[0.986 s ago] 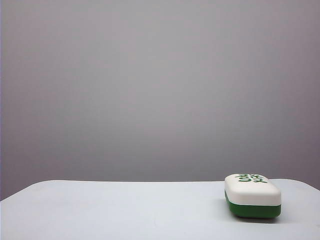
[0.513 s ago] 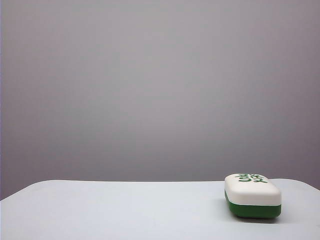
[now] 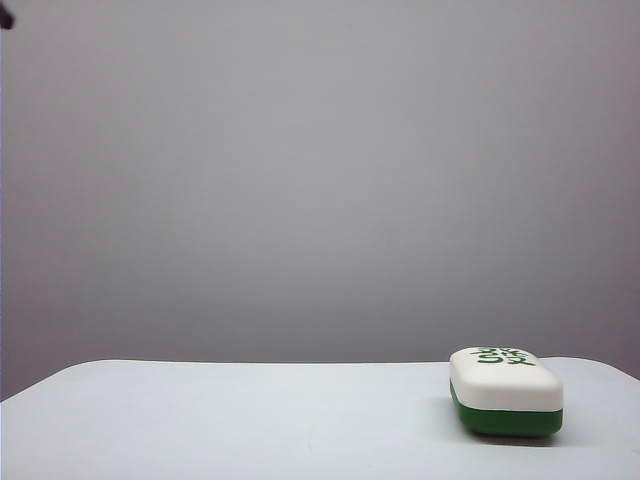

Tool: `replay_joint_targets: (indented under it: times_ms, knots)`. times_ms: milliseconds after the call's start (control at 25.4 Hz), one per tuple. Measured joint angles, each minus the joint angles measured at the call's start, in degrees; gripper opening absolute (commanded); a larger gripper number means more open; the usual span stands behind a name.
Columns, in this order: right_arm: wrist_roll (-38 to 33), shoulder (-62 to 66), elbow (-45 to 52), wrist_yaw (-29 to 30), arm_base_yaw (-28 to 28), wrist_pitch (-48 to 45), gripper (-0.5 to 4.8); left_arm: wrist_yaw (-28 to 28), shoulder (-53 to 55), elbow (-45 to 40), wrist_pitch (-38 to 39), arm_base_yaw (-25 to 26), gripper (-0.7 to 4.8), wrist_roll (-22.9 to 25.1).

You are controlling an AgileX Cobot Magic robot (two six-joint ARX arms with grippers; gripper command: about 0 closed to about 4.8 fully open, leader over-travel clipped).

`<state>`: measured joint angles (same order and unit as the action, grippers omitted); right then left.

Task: Move the foam mahjong from the right side of the table to the left side of the table.

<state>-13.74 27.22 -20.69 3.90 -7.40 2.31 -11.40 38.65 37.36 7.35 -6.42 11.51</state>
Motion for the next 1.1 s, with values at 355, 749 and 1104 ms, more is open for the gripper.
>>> replay_joint_targets:
  times_ms: [355,749,1104]
  knots:
    - [6.3,27.7,-10.7,14.3,2.3,-3.0,-0.05,-13.6,8.1,3.8,2.1,0.0,-0.05,8.4]
    - [6.6,57.6,-20.9,32.5,13.6,-7.7,-0.05,-29.7,14.8,3.8,-0.3,0.0,-0.05,12.3]
    - [8.6,74.1,-27.2,35.8,15.3,-3.6,-0.05,-29.6,17.6,3.8,-2.7,0.0,-0.05,12.3]
